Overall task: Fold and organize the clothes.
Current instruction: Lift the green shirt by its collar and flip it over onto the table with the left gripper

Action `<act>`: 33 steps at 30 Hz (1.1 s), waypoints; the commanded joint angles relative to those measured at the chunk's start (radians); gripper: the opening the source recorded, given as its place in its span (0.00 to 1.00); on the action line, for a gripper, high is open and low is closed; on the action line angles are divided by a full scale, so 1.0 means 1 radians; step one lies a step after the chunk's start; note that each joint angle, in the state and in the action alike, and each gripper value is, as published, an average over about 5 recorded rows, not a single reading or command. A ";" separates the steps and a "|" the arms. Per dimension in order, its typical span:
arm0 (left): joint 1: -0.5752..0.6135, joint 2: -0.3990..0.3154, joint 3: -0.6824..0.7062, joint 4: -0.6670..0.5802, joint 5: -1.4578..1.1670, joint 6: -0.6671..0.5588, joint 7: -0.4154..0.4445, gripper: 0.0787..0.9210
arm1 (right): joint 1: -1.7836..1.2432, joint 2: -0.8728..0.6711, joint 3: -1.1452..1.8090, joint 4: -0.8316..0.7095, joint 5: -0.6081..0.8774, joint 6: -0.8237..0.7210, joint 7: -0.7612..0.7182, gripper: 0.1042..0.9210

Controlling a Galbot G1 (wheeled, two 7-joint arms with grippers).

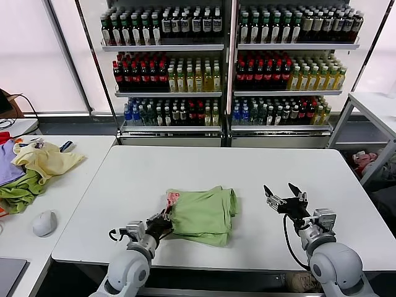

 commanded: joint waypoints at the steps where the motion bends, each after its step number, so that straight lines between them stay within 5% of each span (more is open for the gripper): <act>1: 0.010 0.026 -0.248 -0.072 -0.543 0.020 -0.020 0.05 | 0.003 0.001 0.001 0.001 0.003 0.001 0.000 0.88; 12: -0.016 0.254 -0.567 -0.140 -0.821 0.084 -0.046 0.05 | 0.011 0.009 0.005 0.004 0.012 0.010 -0.001 0.88; 18: -0.038 0.330 -0.599 -0.213 -0.787 0.102 -0.055 0.05 | 0.018 0.017 0.006 0.008 0.016 0.013 -0.002 0.88; 25: -0.024 0.252 -0.362 -0.346 -0.500 0.095 -0.050 0.05 | 0.009 0.017 0.009 0.017 0.017 0.017 -0.005 0.88; 33: -0.083 0.056 0.068 -0.224 -0.037 0.087 -0.011 0.05 | 0.000 0.021 0.017 0.020 0.016 0.024 -0.005 0.88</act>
